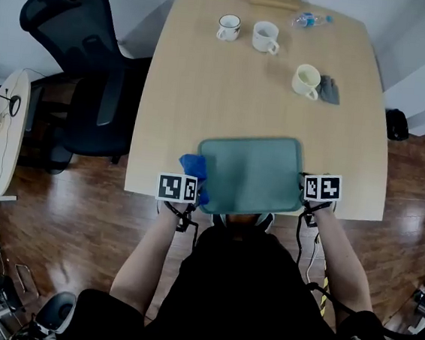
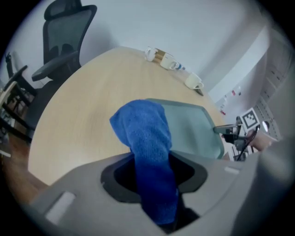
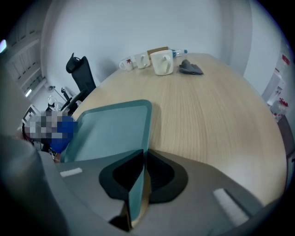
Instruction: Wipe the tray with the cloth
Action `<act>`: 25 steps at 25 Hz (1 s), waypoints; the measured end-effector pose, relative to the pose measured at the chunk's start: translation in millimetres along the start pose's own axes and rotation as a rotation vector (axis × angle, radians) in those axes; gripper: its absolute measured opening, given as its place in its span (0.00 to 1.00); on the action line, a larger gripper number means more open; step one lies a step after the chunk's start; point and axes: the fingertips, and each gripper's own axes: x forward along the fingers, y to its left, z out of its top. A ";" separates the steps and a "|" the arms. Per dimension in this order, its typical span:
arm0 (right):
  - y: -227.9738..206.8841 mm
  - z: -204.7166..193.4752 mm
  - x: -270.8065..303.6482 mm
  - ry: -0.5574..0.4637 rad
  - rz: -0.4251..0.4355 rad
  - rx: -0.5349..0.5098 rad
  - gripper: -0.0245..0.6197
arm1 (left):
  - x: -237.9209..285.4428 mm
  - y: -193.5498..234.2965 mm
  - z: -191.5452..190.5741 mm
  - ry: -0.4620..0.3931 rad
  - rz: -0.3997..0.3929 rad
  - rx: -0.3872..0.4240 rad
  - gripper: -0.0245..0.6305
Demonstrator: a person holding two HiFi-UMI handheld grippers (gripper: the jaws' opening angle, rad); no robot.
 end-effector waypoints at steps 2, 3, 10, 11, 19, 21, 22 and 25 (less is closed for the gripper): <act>-4.9 -0.2 -2.5 -0.009 0.005 0.055 0.08 | 4.7 -2.3 10.2 0.001 -0.006 0.028 0.29; -7.8 -0.4 -3.4 -0.011 0.003 0.081 0.07 | 7.6 -3.3 16.5 0.005 -0.008 0.044 0.29; -22.9 7.0 -4.6 -0.016 -0.034 0.158 0.08 | 27.9 -9.8 70.0 0.061 0.034 0.203 0.30; -24.2 7.5 -4.9 -0.014 -0.033 0.162 0.08 | 25.6 -9.1 75.3 0.061 0.030 0.207 0.30; -25.2 5.1 -5.2 -0.018 -0.031 0.149 0.08 | -8.1 79.7 62.0 0.116 0.157 0.120 0.31; -24.5 4.6 -4.1 -0.006 -0.039 0.125 0.08 | -3.6 89.9 57.3 0.107 0.190 0.103 0.37; -25.1 5.1 -4.1 -0.002 -0.046 0.113 0.08 | -0.8 91.4 58.0 0.091 0.199 0.091 0.41; -30.7 6.7 -10.8 -0.030 -0.093 0.093 0.16 | 4.3 89.1 60.5 0.055 0.216 0.091 0.51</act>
